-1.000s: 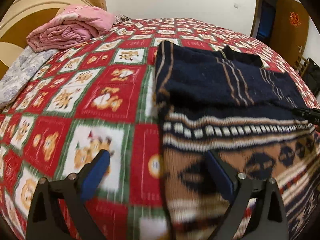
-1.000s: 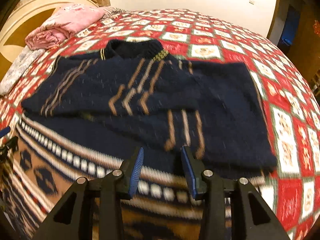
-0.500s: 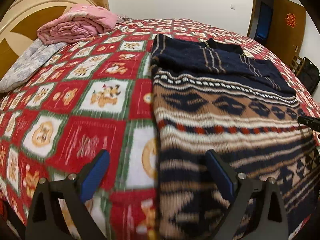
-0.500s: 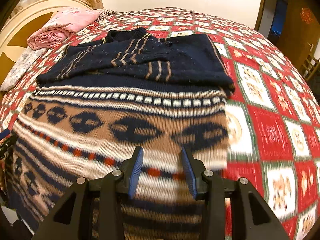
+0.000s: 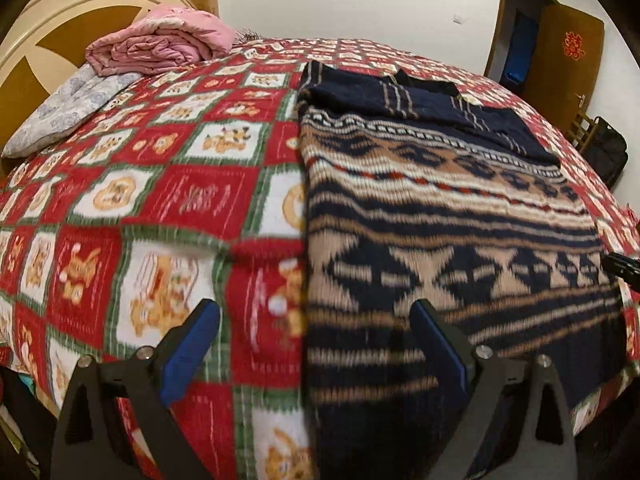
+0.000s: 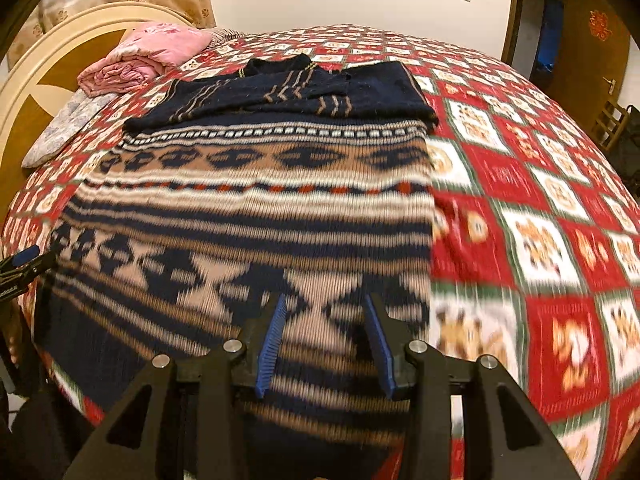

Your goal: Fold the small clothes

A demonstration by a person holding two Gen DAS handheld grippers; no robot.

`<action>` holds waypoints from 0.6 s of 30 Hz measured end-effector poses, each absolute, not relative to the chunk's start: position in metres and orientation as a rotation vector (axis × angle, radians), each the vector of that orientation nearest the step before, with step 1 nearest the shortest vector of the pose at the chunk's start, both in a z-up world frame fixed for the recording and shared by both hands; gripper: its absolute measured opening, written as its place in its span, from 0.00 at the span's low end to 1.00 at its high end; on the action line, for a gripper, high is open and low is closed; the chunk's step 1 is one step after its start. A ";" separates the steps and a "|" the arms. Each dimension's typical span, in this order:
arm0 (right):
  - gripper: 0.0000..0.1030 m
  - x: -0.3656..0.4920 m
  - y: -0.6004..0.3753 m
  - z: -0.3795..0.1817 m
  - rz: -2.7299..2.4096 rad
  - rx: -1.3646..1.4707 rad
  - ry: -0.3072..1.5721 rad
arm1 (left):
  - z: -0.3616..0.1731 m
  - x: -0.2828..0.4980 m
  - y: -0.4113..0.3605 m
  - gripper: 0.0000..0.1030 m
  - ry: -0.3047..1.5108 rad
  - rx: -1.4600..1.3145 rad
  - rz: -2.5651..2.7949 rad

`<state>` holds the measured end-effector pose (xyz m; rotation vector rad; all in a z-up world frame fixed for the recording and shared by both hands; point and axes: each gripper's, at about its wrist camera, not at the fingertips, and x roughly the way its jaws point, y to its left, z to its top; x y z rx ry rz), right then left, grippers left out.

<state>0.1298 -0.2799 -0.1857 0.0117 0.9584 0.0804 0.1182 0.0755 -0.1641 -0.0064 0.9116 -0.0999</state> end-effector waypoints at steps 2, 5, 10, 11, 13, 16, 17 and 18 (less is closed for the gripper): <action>0.41 0.118 -0.278 -0.190 0.078 0.006 0.969 | -0.168 0.111 0.075 0.95 0.919 0.001 -0.109; 0.41 0.105 -0.277 -0.195 0.071 -0.003 0.979 | -0.171 0.103 0.073 0.94 0.929 0.024 -0.113; 0.41 0.089 -0.278 -0.194 0.067 0.010 0.969 | -0.167 0.092 0.072 0.93 0.926 0.022 -0.117; 0.41 0.085 -0.278 -0.194 0.068 0.014 0.965 | -0.166 0.090 0.071 0.93 0.925 0.022 -0.120; 0.41 0.079 -0.278 -0.195 0.072 0.016 0.961 | -0.165 0.086 0.069 0.93 0.922 0.031 -0.126; 0.41 0.070 -0.276 -0.197 0.070 0.015 0.953 | -0.164 0.081 0.066 0.93 0.919 0.037 -0.137; 0.41 0.069 -0.276 -0.197 0.069 0.015 0.952 | -0.164 0.079 0.065 0.93 0.921 0.037 -0.142; 0.41 0.067 -0.276 -0.197 0.068 0.016 0.950 | -0.163 0.078 0.065 0.93 0.922 0.037 -0.145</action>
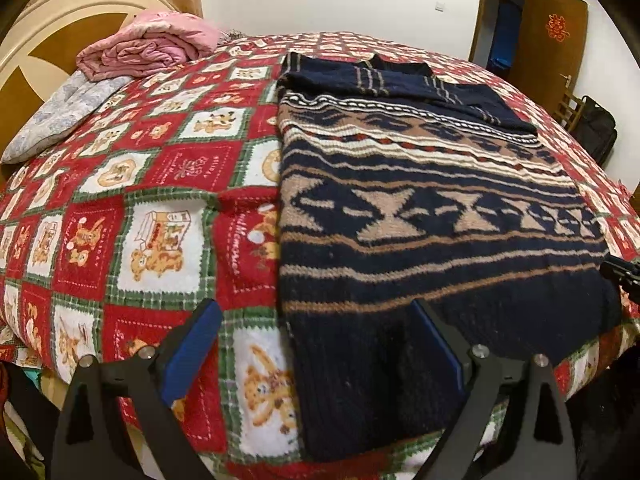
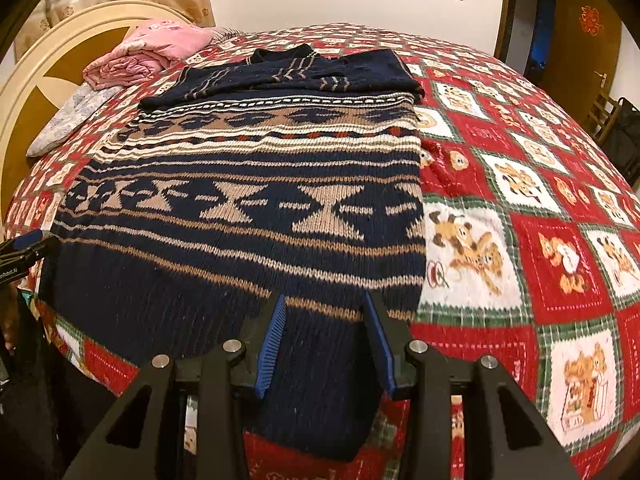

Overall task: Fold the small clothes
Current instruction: 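Move both tools to the patterned hem of the navy sweater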

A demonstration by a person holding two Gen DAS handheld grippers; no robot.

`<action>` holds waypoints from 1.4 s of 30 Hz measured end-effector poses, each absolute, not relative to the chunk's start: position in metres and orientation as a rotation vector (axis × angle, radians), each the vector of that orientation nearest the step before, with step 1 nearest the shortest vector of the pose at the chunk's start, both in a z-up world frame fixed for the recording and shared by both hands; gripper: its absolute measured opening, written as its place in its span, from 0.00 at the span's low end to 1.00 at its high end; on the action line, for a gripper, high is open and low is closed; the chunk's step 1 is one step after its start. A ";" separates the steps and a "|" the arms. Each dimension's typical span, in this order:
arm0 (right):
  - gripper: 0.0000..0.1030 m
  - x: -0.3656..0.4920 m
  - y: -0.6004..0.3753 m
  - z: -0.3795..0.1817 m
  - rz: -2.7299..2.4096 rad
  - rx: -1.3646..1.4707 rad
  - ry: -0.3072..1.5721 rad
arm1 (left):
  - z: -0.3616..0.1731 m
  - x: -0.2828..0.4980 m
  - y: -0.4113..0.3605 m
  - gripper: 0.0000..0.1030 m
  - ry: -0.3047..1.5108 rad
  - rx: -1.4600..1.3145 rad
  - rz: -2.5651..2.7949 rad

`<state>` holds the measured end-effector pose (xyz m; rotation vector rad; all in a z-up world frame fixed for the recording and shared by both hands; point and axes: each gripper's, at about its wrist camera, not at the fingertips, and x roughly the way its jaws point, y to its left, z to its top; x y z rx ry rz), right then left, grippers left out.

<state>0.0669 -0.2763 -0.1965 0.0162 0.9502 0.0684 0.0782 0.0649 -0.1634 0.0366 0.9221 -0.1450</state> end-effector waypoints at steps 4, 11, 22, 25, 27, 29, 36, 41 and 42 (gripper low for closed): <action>0.41 0.062 -0.277 -0.195 0.068 0.028 0.941 | -0.163 0.074 0.062 0.93 0.926 0.045 -0.150; 0.41 0.052 -0.279 -0.196 0.076 0.043 0.941 | -0.171 0.066 0.062 0.89 0.966 0.031 -0.167; 0.53 0.033 -0.295 -0.200 0.050 0.073 0.952 | -0.176 0.055 0.059 0.77 0.994 0.029 -0.196; 0.53 0.030 -0.300 -0.206 0.051 0.090 0.973 | -0.178 0.055 0.058 0.73 1.003 0.025 -0.211; 0.53 0.027 -0.302 -0.207 0.059 0.099 0.969 | -0.180 0.055 0.058 0.72 1.004 0.024 -0.216; 0.53 0.026 -0.303 -0.207 0.066 0.119 0.962 | -0.180 0.055 0.058 0.70 1.001 0.021 -0.220; 0.50 0.027 -0.299 -0.209 0.099 0.143 0.968 | -0.177 0.053 0.057 0.60 0.990 0.017 -0.220; 0.40 0.027 -0.305 -0.211 0.093 0.187 0.963 | -0.175 0.051 0.052 0.57 0.980 0.026 -0.235; 0.40 0.027 -0.306 -0.212 0.088 0.194 0.961 | -0.176 0.051 0.051 0.57 0.977 0.032 -0.234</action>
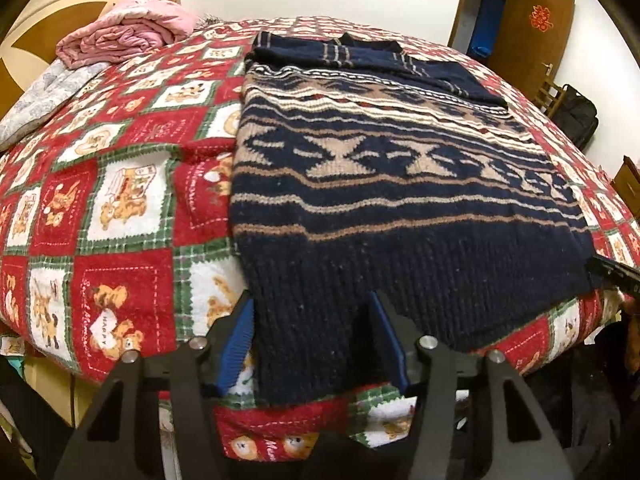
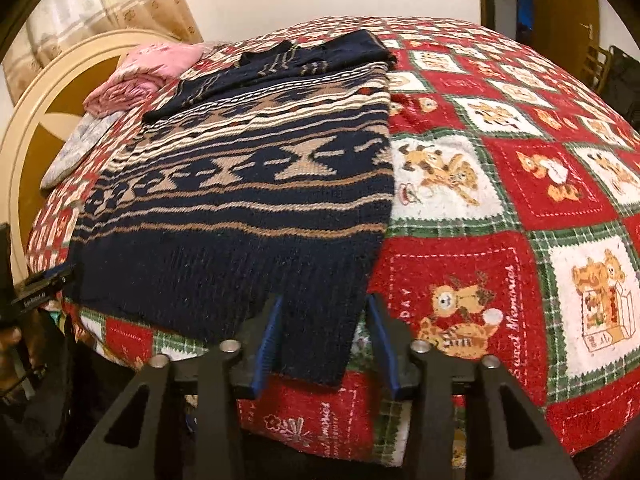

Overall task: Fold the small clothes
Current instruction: 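Move both tools to the patterned hem of the navy sweater, then grasp the hem with both tools and lift it toward the collar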

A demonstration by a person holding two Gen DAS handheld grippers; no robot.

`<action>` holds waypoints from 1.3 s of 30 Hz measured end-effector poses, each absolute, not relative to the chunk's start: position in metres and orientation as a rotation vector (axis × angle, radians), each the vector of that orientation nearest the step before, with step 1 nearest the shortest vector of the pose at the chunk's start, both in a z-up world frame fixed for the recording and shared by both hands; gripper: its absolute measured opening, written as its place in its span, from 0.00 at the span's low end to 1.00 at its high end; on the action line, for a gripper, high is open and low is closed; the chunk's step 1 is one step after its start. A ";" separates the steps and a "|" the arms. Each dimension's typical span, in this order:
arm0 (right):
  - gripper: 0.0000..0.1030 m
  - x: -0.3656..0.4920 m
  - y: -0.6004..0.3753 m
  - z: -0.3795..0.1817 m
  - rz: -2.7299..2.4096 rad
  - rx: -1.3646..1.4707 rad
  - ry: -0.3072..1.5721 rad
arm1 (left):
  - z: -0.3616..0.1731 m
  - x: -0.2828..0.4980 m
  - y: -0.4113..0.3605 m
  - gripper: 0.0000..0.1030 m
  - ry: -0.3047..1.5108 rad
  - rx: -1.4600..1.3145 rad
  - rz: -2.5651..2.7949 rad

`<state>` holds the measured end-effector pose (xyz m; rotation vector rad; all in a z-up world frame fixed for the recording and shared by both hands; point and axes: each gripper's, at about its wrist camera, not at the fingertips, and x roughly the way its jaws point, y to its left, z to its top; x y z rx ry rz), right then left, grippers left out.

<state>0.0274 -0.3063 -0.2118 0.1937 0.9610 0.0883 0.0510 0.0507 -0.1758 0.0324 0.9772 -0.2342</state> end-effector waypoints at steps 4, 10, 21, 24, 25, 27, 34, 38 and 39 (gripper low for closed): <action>0.38 0.029 -0.306 -0.215 0.084 0.204 0.955 | -0.179 0.053 0.051 0.61 0.978 0.025 -0.237; 0.32 0.030 -0.303 -0.217 0.073 0.186 0.946 | -0.181 0.055 0.054 0.66 0.988 -0.010 -0.270; 0.08 0.026 -0.304 -0.210 0.117 0.234 0.923 | -0.175 0.057 0.065 0.11 0.982 -0.086 -0.340; 0.07 0.022 -0.307 -0.202 0.134 0.249 0.892 | -0.167 0.056 0.066 0.10 0.955 -0.103 -0.373; 0.07 0.020 -0.308 -0.199 0.139 0.253 0.878 | -0.162 0.055 0.067 0.10 0.939 -0.108 -0.379; 0.07 0.020 -0.308 -0.196 0.149 0.257 0.869 | -0.151 0.052 0.069 0.10 0.901 -0.125 -0.399; 0.07 0.018 -0.321 -0.188 0.196 0.368 0.841 | -0.145 0.058 0.077 0.10 0.906 -0.201 -0.430; 0.07 0.015 -0.325 -0.171 0.222 0.378 0.807 | -0.140 0.064 0.087 0.10 0.906 -0.286 -0.457; 0.07 0.015 -0.325 -0.170 0.226 0.374 0.804 | -0.137 0.065 0.088 0.10 0.900 -0.287 -0.460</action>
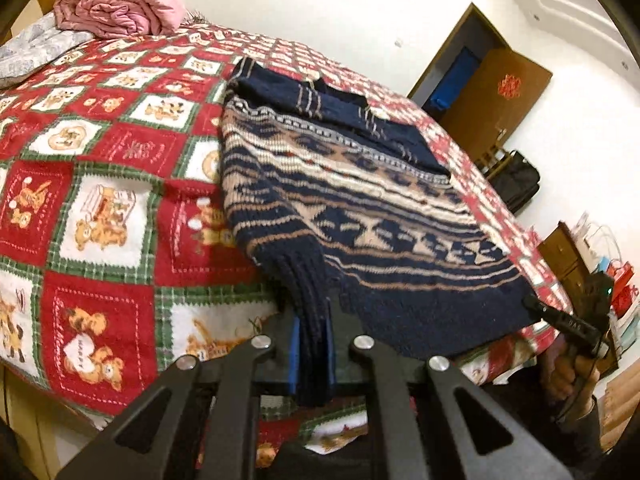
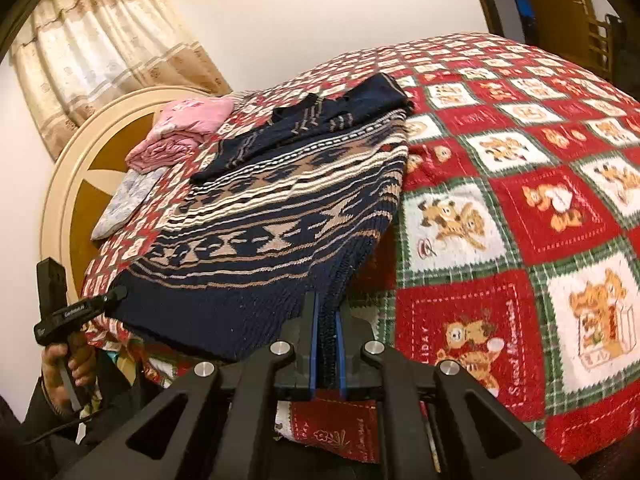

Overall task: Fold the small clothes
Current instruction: 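Grasp the hem with both tools and lift it toward the collar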

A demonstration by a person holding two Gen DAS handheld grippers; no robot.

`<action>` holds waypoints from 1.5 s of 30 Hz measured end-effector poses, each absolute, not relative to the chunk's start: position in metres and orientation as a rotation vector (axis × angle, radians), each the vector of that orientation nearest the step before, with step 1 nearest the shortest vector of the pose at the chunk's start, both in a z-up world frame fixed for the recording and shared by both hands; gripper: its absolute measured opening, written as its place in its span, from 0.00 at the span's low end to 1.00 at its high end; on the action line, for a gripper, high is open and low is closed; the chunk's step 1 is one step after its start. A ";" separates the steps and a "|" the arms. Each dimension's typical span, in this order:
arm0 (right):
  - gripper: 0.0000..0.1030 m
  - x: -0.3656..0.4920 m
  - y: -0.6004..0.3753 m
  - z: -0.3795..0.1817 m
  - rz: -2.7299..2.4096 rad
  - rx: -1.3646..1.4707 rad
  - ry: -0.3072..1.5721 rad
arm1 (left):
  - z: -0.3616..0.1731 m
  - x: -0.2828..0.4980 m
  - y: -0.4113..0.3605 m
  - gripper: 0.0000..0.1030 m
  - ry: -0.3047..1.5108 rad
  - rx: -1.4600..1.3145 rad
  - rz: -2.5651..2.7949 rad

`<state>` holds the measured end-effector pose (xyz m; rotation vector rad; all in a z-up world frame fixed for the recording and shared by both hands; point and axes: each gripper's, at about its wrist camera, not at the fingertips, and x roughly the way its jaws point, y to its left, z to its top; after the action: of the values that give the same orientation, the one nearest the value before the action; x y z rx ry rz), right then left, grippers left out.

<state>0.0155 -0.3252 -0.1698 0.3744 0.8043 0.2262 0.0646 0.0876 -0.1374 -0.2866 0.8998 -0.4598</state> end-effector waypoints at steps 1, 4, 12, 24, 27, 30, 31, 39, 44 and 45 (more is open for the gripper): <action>0.07 0.016 -0.326 -0.169 0.225 0.375 0.805 | -0.135 0.064 0.087 0.10 0.891 -0.279 -0.465; 0.07 0.017 -0.330 -0.167 0.244 0.415 0.803 | -0.133 0.064 0.085 0.10 0.888 -0.285 -0.480; 0.06 0.041 -0.337 -0.131 0.273 0.439 0.726 | -0.109 0.085 0.090 0.10 0.839 -0.310 -0.488; 0.06 0.162 -0.357 -0.084 0.234 0.437 0.688 | -0.074 0.185 0.080 0.10 0.795 -0.344 -0.465; 0.06 0.204 -0.363 -0.082 0.213 0.448 0.700 | -0.073 0.216 0.074 0.10 0.806 -0.360 -0.459; 0.06 0.240 -0.364 -0.085 0.196 0.441 0.717 | -0.073 0.246 0.066 0.10 0.818 -0.366 -0.456; 0.06 0.252 -0.365 -0.086 0.191 0.438 0.723 | -0.073 0.259 0.063 0.10 0.822 -0.362 -0.452; 0.06 0.344 -0.376 -0.098 0.166 0.434 0.763 | -0.086 0.342 0.047 0.10 0.863 -0.381 -0.446; 0.06 0.407 -0.379 -0.115 0.149 0.413 0.808 | -0.102 0.392 0.044 0.10 0.907 -0.408 -0.429; 0.06 0.415 -0.379 -0.118 0.148 0.413 0.815 | -0.106 0.400 0.045 0.10 0.918 -0.417 -0.423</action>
<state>0.4149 -0.3795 -0.1183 0.4129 0.8150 0.1476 0.4003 0.0451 -0.1063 -0.4171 0.9178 -0.4227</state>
